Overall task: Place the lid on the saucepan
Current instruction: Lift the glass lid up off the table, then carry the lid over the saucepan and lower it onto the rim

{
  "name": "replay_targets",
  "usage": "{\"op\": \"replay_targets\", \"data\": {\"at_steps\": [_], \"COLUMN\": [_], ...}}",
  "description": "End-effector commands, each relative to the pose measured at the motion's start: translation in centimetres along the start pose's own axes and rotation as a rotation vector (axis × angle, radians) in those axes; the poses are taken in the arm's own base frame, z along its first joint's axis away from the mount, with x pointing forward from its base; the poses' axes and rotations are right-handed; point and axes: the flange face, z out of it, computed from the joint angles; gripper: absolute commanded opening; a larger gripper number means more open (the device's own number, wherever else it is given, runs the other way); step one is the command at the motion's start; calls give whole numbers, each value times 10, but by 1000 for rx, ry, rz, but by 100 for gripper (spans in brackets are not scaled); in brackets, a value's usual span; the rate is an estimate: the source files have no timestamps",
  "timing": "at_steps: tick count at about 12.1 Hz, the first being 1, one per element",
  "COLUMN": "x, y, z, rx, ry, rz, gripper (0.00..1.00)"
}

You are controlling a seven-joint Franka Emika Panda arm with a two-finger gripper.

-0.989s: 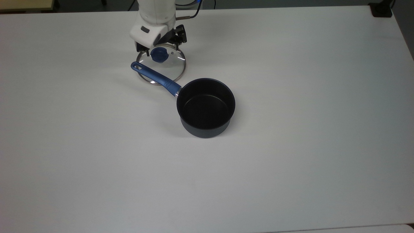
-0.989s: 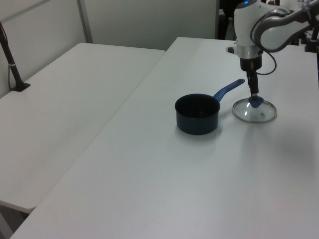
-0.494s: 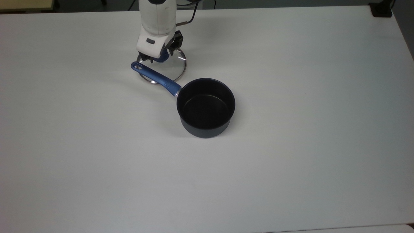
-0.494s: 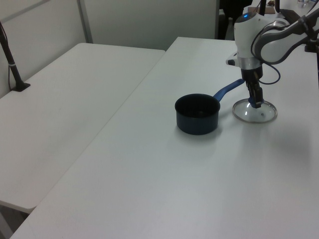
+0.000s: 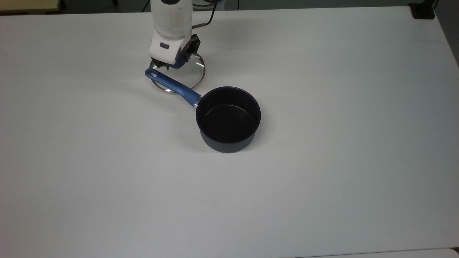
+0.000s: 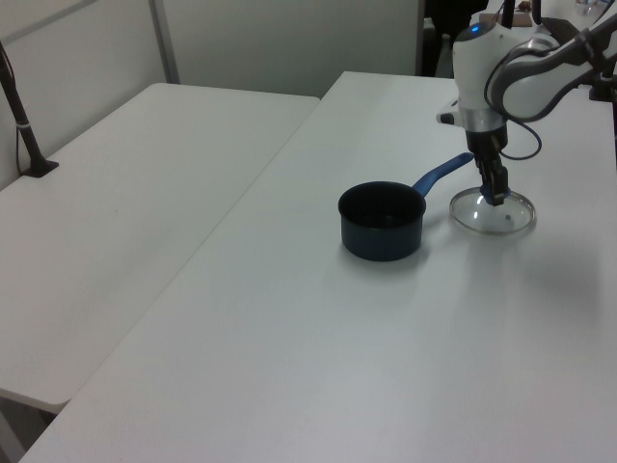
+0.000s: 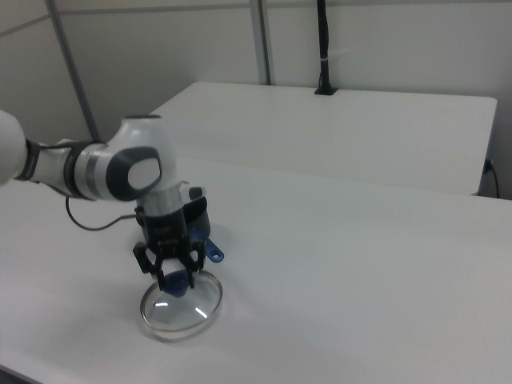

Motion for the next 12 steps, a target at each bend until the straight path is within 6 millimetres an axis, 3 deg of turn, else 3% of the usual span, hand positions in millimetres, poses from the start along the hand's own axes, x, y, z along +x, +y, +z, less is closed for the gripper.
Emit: {"op": "replay_targets", "data": {"at_steps": [1,3,5,8,9,10,12], "x": [-1,12,24,28,39,59,98], "y": [14,4,1,0,-4,-12,-24], "z": [-93,-131,-151,-152,-148,-158,-157], "rx": [9,60,84,101,114,97,89], "ry": [-24,-31,-42,-23,-4,28,59], "rz": [8,-10,-8,7,42,67,156], "gripper": [45,45,45,45,45,44,43]}}
